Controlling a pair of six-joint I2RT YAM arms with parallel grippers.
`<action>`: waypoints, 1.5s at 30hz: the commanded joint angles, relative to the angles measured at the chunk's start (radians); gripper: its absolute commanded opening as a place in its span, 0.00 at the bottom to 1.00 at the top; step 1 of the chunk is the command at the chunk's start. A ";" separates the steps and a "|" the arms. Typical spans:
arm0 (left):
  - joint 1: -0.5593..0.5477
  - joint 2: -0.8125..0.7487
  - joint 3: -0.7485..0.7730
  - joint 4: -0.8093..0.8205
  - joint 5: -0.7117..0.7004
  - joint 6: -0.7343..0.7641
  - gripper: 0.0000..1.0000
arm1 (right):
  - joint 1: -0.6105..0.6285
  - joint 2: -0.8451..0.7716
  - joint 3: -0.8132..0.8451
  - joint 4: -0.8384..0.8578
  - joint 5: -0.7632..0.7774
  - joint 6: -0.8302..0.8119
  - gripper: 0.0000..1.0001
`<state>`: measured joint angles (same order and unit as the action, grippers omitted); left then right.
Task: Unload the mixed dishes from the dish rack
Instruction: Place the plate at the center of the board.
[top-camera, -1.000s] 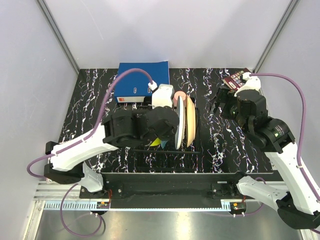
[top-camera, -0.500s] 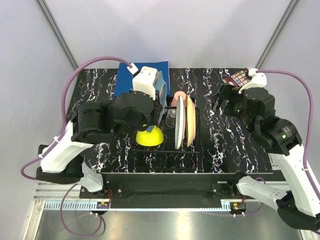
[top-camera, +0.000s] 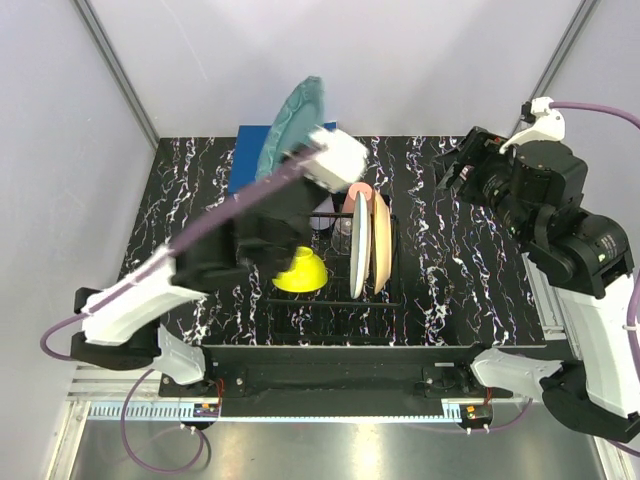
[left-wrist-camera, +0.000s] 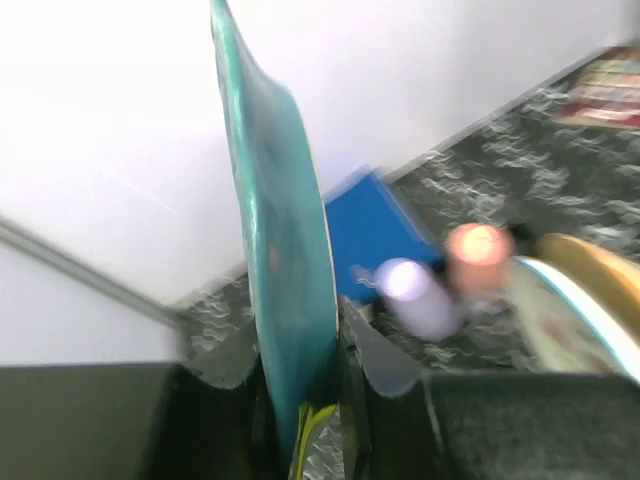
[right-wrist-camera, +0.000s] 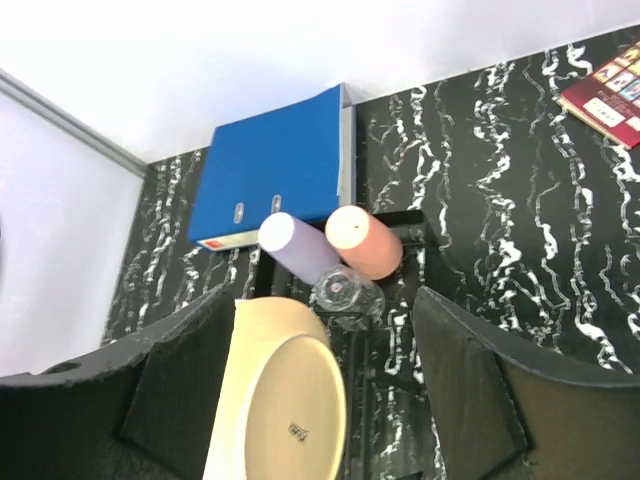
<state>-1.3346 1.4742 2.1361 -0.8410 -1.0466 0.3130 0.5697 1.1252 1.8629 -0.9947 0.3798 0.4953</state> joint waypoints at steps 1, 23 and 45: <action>-0.008 -0.035 -0.298 0.807 -0.200 0.796 0.00 | 0.007 0.034 0.114 -0.045 -0.042 0.026 0.80; -0.159 -0.333 -0.689 1.078 -0.184 1.183 0.00 | -0.014 0.248 0.519 -0.278 -0.226 0.061 0.86; -0.258 -0.259 -0.705 0.849 -0.013 1.104 0.00 | -0.208 0.436 0.673 -0.145 -0.936 0.261 0.87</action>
<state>-1.5955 1.2217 1.3666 -0.0566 -1.1069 1.3945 0.3698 1.5494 2.4996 -1.2083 -0.4046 0.7238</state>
